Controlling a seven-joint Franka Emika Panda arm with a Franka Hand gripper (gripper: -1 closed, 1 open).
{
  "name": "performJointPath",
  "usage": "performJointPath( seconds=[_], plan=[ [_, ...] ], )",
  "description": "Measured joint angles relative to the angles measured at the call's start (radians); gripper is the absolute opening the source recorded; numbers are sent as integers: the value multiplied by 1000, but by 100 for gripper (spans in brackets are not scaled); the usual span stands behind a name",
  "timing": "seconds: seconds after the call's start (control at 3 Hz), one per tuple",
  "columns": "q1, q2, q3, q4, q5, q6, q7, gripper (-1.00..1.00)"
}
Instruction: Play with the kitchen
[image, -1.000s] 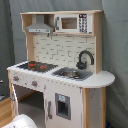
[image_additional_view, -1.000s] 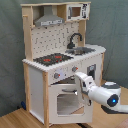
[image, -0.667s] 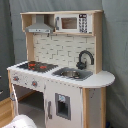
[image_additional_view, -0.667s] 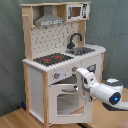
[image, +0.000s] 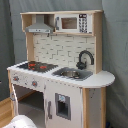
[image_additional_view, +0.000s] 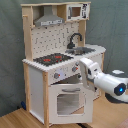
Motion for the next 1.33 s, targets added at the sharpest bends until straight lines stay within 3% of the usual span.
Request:
performJointPath(
  seconds=[1.33],
  plan=[
    [12,62,-118,-3,4,-3,-396,100]
  ],
)
